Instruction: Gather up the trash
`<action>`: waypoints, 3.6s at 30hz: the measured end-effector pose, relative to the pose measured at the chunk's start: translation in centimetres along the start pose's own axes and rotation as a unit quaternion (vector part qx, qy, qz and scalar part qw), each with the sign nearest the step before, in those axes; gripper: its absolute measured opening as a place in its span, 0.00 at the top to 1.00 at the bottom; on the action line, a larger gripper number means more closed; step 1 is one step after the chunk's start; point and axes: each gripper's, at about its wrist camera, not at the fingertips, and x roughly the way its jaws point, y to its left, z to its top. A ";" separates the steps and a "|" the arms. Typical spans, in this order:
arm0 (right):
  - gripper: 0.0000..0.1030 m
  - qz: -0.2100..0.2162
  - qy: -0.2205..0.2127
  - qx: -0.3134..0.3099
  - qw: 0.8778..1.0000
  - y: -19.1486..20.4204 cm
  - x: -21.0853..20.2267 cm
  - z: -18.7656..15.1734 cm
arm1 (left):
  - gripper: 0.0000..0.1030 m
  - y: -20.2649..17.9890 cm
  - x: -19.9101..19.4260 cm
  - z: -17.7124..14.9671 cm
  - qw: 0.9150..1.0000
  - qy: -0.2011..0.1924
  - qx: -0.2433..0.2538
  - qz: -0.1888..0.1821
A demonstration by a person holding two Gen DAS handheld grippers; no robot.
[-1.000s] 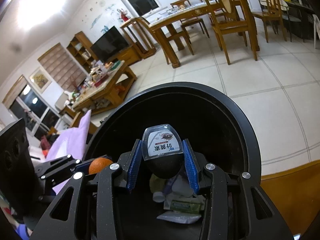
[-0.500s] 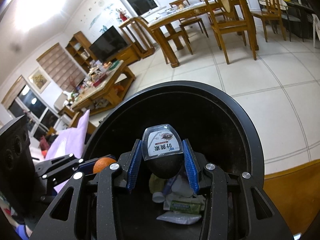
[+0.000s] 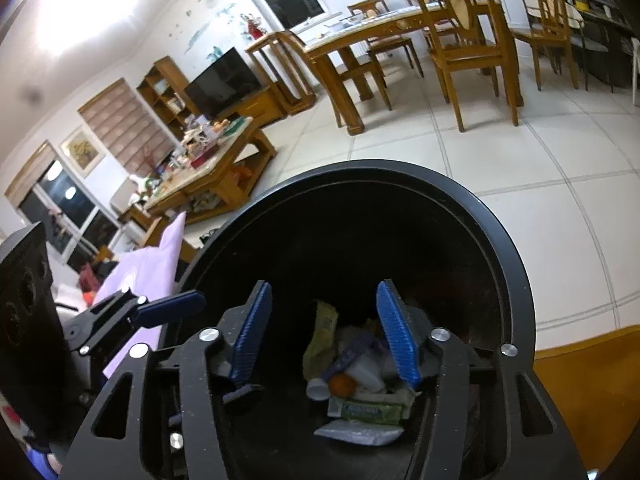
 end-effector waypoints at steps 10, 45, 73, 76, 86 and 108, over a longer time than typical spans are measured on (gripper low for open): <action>0.07 0.020 -0.033 -0.004 0.999 2.1 -2.0 0.0 | 0.05 0.2 -4.3 -1.6 0.999 -0.036 -0.004 0.016; 0.05 0.084 -0.118 -0.250 0.957 42.2 2.4 -13.6 | 0.05 20.3 -29.8 -27.2 0.856 -0.130 -0.317 0.387; 0.05 0.077 -0.171 -0.282 0.941 41.2 1.6 -17.4 | 0.05 19.6 -30.2 -29.6 0.848 -0.146 -0.349 0.371; 0.05 0.076 -0.169 -0.277 0.943 40.8 1.7 -17.2 | 0.05 19.4 -30.0 -29.7 0.851 -0.147 -0.347 0.365; 0.05 0.076 -0.157 -0.259 0.950 40.1 2.0 -16.7 | 0.05 19.2 -29.6 -29.9 0.850 -0.148 -0.350 0.364; 0.05 0.078 -0.153 -0.246 0.954 39.6 1.8 -16.2 | 0.05 18.5 -29.1 -29.6 0.849 -0.146 -0.345 0.373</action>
